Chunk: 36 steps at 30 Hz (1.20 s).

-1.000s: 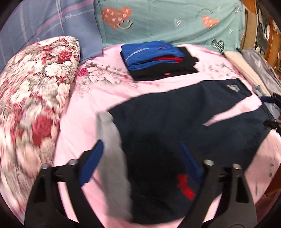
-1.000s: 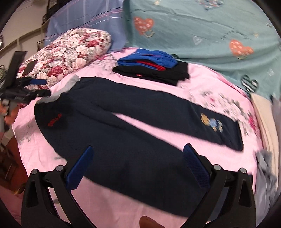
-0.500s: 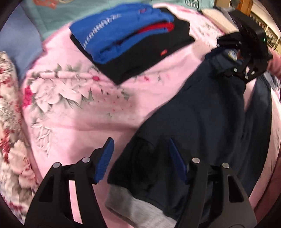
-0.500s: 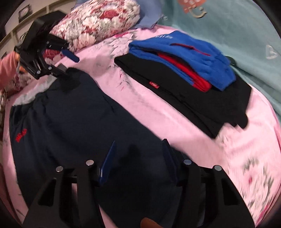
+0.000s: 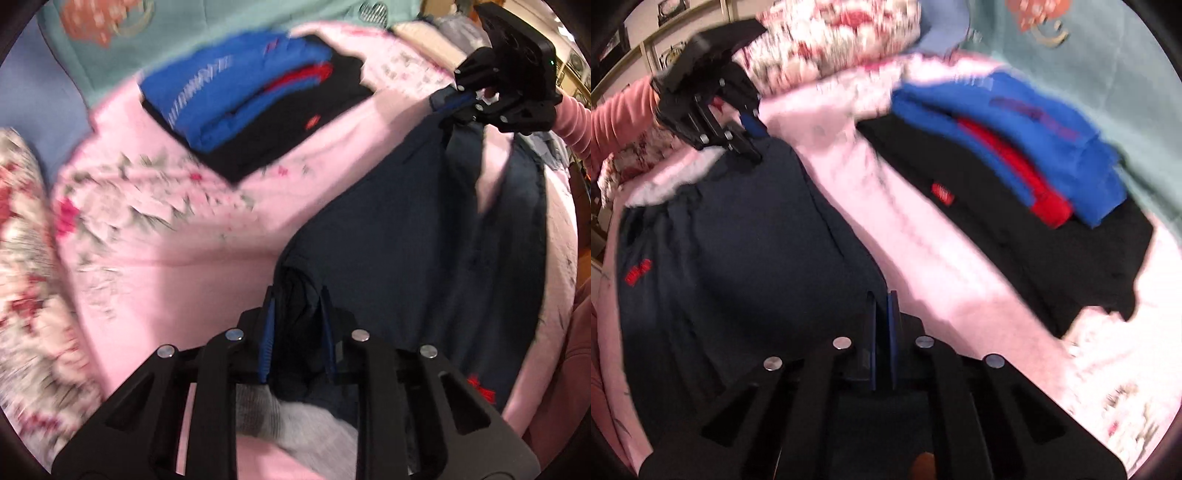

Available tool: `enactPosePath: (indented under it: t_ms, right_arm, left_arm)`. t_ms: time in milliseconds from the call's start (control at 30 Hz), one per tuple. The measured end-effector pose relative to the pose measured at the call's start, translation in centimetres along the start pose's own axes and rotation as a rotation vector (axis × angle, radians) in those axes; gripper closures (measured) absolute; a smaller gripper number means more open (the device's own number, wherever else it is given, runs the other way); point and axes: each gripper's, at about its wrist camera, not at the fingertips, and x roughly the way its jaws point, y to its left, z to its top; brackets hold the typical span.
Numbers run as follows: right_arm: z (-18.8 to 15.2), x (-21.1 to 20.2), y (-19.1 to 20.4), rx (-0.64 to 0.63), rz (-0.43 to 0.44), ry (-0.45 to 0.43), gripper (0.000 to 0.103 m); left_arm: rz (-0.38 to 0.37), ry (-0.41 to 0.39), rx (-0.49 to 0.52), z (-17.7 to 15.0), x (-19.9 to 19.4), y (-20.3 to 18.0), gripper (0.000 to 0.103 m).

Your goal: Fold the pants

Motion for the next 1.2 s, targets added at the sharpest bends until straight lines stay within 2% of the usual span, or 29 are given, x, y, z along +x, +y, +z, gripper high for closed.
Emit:
enactPosePath:
  t_ms: [133,233,300,433,533,667,700,767,800,833,900,967,1000,1033,1100,1133,1167,1200]
  right_arm:
    - [-0.8,-7.2,6.1,-0.091,-0.064,-0.083,0.098]
    - [-2.2,-9.9,11.2,-0.176,-0.104,-0.101,0.098]
    - [-4.2,-10.8,15.5,-0.249,-0.12,-0.09,0.098]
    - [-8.4,-9.6,21.3,-0.318,-0.118,-0.037,0.098]
    - [-11.0,-6.0,23.7,-0.324,-0.107,0.017,0.098]
    - [-13.4,-3.1,25.2,-0.312,-0.13,0.044,0.098]
    - [-13.5,-3.0,25.2,-0.304,-0.138,0.035,0.098]
    - [-13.1,-3.4,24.9,-0.273,-0.135,0.04,0.095]
    - [-13.0,-3.8,24.8,-0.254,-0.128,0.044,0.093]
    - [-12.9,-4.4,24.6,-0.232,-0.107,0.047,0.086]
    - [-13.0,-7.0,23.1,-0.116,-0.033,0.01,0.076]
    - [-13.0,-9.2,20.7,0.024,-0.063,-0.05,0.054]
    - [-13.1,-10.3,19.1,0.097,-0.104,-0.079,0.052]
    - [-13.2,-11.8,16.4,0.213,-0.171,-0.117,0.052]
    - [-13.7,-13.5,12.3,0.386,-0.22,-0.156,0.052]
    - [-14.3,-14.6,8.9,0.542,-0.242,-0.181,0.051]
    - [-14.6,-14.8,6.8,0.628,-0.247,-0.186,0.05]
    - [-14.8,-14.8,4.0,0.749,-0.257,-0.179,0.05]
  left_arm:
    - [0.081,-0.07,0.097,-2.6,-6.1,-6.2,0.081]
    - [0.112,-0.07,0.168,-6.7,-8.9,-10.8,0.081]
    - [0.132,-0.053,0.203,-8.8,-8.7,-13.4,0.081]
    - [0.154,0.005,0.223,-13.7,-6.0,-16.9,0.081]
    - [0.169,0.036,0.199,-16.1,-3.7,-17.6,0.08]
    - [0.183,-0.013,0.136,-17.1,-3.1,-17.5,0.078]
    - [0.183,-0.019,0.123,-17.2,-3.4,-17.4,0.076]
    - [0.185,-0.03,0.103,-17.0,-4.5,-17.5,0.061]
    - [0.183,-0.055,0.085,-16.9,-5.6,-17.6,0.038]
    - [0.177,-0.107,0.068,-16.5,-7.1,-17.9,0.024]
    - [0.145,-0.203,0.041,-15.0,-9.1,-18.6,0.021]
    - [0.12,-0.26,0.0,-12.7,-9.7,-19.2,0.019]
    - [0.066,-0.278,-0.021,-11.4,-9.4,-19.6,0.019]
    - [-0.035,-0.301,-0.045,-9.7,-8.7,-20.2,0.019]
    - [-0.186,-0.314,-0.087,-6.9,-6.9,-20.8,0.019]
    - [-0.259,-0.301,-0.108,-5.4,-5.5,-21.2,0.02]
    - [-0.336,-0.266,-0.131,-3.4,-3.3,-21.9,0.02]
    - [-0.379,-0.229,-0.141,-1.9,-1.4,-22.6,0.022]
